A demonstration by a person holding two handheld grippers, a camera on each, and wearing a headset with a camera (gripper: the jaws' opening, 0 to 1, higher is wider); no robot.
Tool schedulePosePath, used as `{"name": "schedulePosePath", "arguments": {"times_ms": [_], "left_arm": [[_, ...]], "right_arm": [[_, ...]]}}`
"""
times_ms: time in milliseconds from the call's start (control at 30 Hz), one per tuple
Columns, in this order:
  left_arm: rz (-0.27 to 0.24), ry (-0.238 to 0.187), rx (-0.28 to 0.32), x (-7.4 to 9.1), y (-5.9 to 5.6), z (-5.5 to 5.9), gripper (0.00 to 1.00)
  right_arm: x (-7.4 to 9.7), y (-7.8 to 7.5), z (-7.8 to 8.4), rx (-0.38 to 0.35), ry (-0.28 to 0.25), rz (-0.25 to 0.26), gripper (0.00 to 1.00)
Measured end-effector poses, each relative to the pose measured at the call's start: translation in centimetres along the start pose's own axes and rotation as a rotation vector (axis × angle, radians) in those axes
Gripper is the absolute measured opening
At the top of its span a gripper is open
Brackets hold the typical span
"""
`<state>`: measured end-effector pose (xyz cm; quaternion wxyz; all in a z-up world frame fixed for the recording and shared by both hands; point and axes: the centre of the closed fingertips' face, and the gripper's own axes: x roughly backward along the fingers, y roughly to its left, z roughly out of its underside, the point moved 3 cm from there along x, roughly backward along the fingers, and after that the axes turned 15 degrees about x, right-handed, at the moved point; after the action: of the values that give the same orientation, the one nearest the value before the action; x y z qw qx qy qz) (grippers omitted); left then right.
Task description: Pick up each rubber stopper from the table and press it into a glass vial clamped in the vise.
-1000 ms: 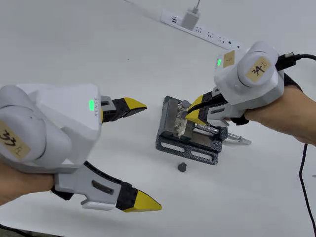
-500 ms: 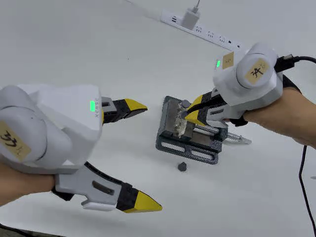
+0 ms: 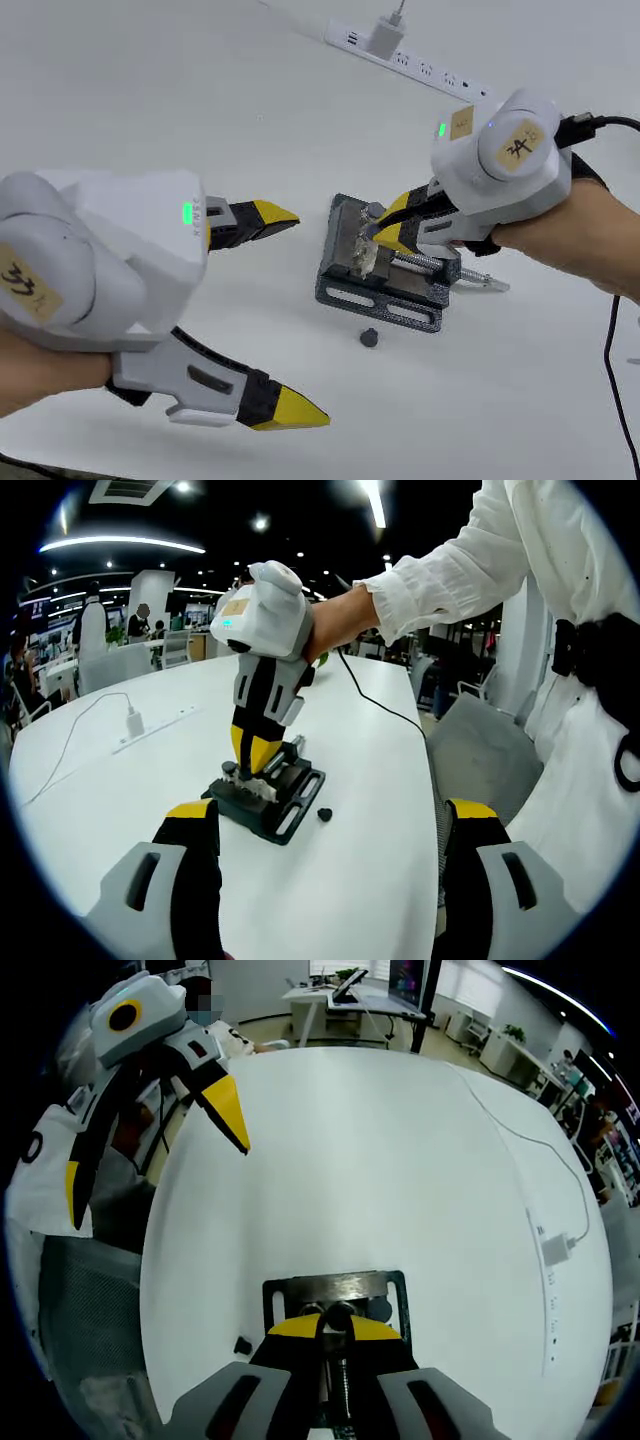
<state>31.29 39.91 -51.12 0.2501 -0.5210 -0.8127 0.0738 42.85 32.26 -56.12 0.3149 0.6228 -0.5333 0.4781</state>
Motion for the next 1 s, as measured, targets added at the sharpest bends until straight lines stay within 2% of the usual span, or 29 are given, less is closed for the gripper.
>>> {"name": "schedulePosePath", "arguments": {"times_ms": [200,300,500,1000], "left_arm": [[0.002,-0.002,0.001,-0.01,-0.04,-0.11,0.92],[0.003,-0.003,0.000,-0.02,-0.09,-0.14,0.92],[0.005,-0.003,0.002,-0.01,-0.09,-0.17,0.91],[0.006,-0.003,0.005,-0.04,-0.11,-0.11,0.90]], "right_arm": [[0.08,-0.23,-0.03,0.009,0.003,0.017,0.06],[0.05,-0.26,-0.06,0.014,0.010,0.022,0.10],[0.10,-0.42,0.01,0.021,0.011,0.025,0.06],[-0.10,-0.90,0.20,0.040,0.014,0.046,0.05]]}}
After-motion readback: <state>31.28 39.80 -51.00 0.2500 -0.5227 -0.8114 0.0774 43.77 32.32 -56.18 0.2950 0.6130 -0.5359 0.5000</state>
